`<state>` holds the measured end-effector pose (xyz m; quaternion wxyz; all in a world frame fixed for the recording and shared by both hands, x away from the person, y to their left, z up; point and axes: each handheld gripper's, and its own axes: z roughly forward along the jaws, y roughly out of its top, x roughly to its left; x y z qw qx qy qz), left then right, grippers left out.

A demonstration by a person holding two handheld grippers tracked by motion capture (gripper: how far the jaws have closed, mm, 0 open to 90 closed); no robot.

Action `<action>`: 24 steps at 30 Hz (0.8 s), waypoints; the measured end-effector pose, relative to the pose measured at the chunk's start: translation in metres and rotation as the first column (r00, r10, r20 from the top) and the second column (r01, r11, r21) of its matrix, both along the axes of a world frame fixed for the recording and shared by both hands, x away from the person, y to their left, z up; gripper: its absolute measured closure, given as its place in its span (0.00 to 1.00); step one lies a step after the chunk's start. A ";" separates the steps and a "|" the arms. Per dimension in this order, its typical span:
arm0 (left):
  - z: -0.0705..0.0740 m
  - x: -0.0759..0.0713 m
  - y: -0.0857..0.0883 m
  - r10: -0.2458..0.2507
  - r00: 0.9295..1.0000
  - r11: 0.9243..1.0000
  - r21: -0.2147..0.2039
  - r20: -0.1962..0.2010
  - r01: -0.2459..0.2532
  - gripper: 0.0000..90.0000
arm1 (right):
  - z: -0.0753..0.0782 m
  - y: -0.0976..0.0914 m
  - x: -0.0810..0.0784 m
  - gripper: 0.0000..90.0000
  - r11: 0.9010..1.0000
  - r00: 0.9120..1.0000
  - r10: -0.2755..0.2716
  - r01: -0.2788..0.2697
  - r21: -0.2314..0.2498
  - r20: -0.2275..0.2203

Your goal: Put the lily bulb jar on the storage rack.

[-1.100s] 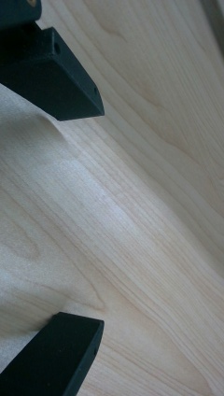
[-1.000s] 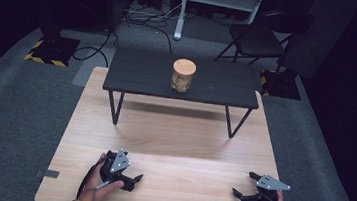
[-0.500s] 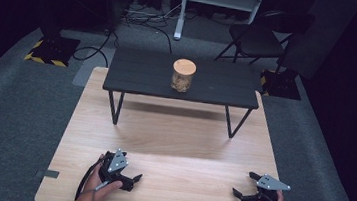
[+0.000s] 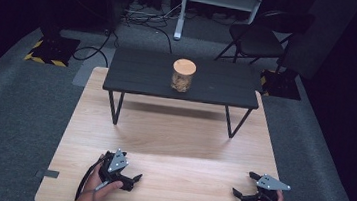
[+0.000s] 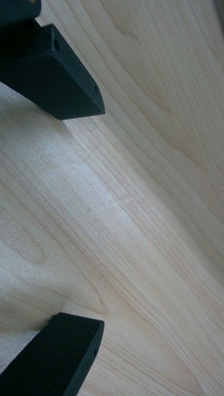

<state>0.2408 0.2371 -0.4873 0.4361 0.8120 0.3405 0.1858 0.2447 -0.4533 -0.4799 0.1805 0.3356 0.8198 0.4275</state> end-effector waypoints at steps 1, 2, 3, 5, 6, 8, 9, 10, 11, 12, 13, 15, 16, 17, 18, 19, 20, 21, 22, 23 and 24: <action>0.000 0.000 0.000 0.002 1.000 1.000 0.000 -0.001 -0.002 0.01 | 0.000 0.000 0.000 0.00 1.000 1.000 0.001 -0.001 0.000 0.000; 0.000 0.000 -0.001 0.004 1.000 1.000 0.000 -0.001 -0.004 0.00 | 0.000 0.000 0.000 0.00 1.000 1.000 0.002 -0.002 0.000 0.001; 0.000 0.001 -0.001 0.003 1.000 1.000 -0.001 -0.001 -0.003 0.00 | 0.000 0.000 0.000 0.00 1.000 1.000 0.002 -0.002 0.000 0.001; 0.000 0.001 -0.001 0.003 1.000 1.000 -0.001 -0.001 -0.003 0.00 | 0.000 0.000 0.001 0.00 1.000 1.000 0.002 -0.002 -0.001 0.001; 0.000 0.001 -0.001 0.002 1.000 1.000 -0.001 -0.001 -0.002 0.01 | 0.000 0.000 0.001 0.00 1.000 1.000 0.002 -0.002 -0.001 0.001; 0.000 0.001 -0.001 0.002 1.000 1.000 -0.001 -0.001 -0.002 0.01 | 0.000 0.000 0.001 0.00 1.000 1.000 0.002 -0.002 0.000 0.001; 0.000 0.001 -0.001 0.003 1.000 1.000 -0.001 -0.001 -0.003 0.00 | 0.000 0.000 0.001 0.00 1.000 1.000 0.002 -0.002 -0.001 0.001; 0.000 0.001 -0.001 0.002 1.000 1.000 -0.001 -0.001 -0.002 0.00 | 0.000 0.000 0.001 0.00 1.000 1.000 0.002 -0.002 0.000 0.001; 0.000 0.001 -0.001 0.002 1.000 1.000 -0.001 -0.001 -0.002 0.01 | 0.000 0.000 0.001 0.00 1.000 1.000 0.002 -0.002 0.000 0.001; 0.000 0.001 -0.001 0.003 1.000 1.000 -0.001 -0.001 -0.003 0.01 | 0.000 0.000 0.001 0.00 1.000 1.000 0.002 -0.002 -0.001 0.001; 0.000 0.001 -0.001 0.002 1.000 1.000 -0.001 -0.001 -0.002 0.01 | 0.000 0.000 0.001 0.00 1.000 1.000 0.002 -0.002 -0.001 0.001; 0.000 0.001 -0.001 0.002 1.000 1.000 -0.001 -0.001 -0.002 0.01 | 0.000 0.000 0.001 0.00 1.000 1.000 0.002 -0.002 -0.001 0.001; 0.000 0.001 -0.001 0.002 1.000 1.000 -0.001 -0.001 -0.002 0.01 | 0.000 0.000 0.001 0.00 1.000 1.000 0.002 -0.002 -0.001 0.001; 0.000 0.001 -0.001 0.002 1.000 1.000 -0.001 -0.001 -0.002 0.01 | 0.000 0.000 0.001 0.00 1.000 1.000 0.002 -0.002 -0.001 0.001; 0.000 0.001 -0.001 0.002 1.000 1.000 -0.001 -0.001 -0.002 0.01 | 0.000 0.000 0.000 0.00 1.000 1.000 0.002 -0.002 -0.001 0.001; 0.000 0.001 -0.001 0.002 1.000 1.000 -0.001 -0.001 -0.002 0.00 | 0.000 0.000 0.000 0.00 1.000 1.000 0.001 -0.001 -0.001 0.001; 0.000 0.001 -0.001 0.002 1.000 1.000 -0.001 -0.001 -0.002 0.01 | 0.000 0.000 0.000 0.00 1.000 1.000 -0.001 0.001 -0.001 0.001; 0.000 0.001 -0.001 0.003 1.000 1.000 -0.001 -0.001 -0.003 0.01 | 0.000 0.000 0.000 0.00 1.000 1.000 -0.001 0.001 -0.001 0.001; 0.000 0.001 -0.001 0.003 1.000 1.000 -0.001 -0.001 -0.003 0.01 | 0.000 0.000 0.000 0.00 1.000 1.000 -0.001 0.001 -0.001 0.001; 0.000 0.001 -0.001 0.003 1.000 1.000 -0.001 -0.001 -0.003 0.01 | 0.000 0.000 0.000 0.00 1.000 1.000 -0.002 0.002 -0.001 0.001; 0.000 0.001 -0.001 0.003 1.000 1.000 -0.001 -0.001 -0.003 0.01 | 0.000 0.000 0.000 0.00 1.000 1.000 -0.003 0.003 -0.001 0.001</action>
